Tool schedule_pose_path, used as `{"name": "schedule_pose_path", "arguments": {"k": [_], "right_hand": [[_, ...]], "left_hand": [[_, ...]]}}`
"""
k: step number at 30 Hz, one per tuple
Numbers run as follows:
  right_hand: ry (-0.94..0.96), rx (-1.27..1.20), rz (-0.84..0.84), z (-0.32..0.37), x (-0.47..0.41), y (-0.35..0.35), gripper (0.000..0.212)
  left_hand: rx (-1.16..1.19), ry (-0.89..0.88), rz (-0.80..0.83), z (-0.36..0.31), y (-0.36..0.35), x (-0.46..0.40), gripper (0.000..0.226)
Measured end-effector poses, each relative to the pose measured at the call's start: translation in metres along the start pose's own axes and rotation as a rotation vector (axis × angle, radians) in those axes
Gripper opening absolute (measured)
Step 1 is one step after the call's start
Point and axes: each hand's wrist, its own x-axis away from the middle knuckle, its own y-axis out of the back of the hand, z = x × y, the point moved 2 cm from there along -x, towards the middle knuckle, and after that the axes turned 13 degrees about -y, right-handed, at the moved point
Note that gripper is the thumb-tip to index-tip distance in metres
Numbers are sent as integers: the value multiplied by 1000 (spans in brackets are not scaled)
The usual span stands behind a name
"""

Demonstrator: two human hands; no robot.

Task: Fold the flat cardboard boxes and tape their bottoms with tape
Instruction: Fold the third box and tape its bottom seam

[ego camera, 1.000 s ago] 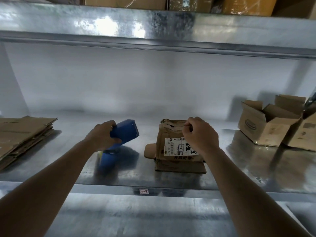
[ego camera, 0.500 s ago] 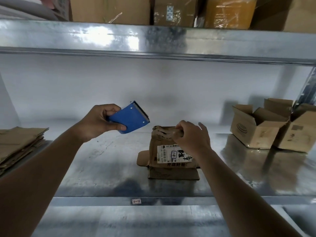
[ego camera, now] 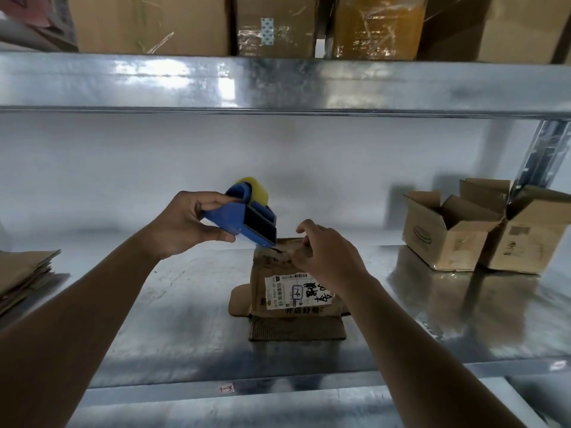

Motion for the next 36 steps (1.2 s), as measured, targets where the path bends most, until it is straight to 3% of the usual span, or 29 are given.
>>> {"name": "schedule_pose_path", "arguments": {"k": [4, 11, 16, 23, 27, 36], "right_hand": [[25, 3, -27, -6, 0, -2, 54], [77, -154, 0, -12, 3, 6, 40], [101, -89, 5, -12, -2, 7, 24], [70, -216, 128, -15, 0, 14, 16], [79, -201, 198, -16, -1, 17, 25], [-7, -204, 79, -16, -5, 6, 8]], "left_hand": [[-93, -32, 68, 5, -7, -11, 63], [-156, -24, 124, 19, -20, -19, 55], [-134, -17, 149, 24, -26, -25, 57], [-146, 15, 176, 30, -28, -31, 51], [-145, 22, 187, 32, -28, -32, 53], [-172, 69, 232, 27, -28, -35, 50]]}}
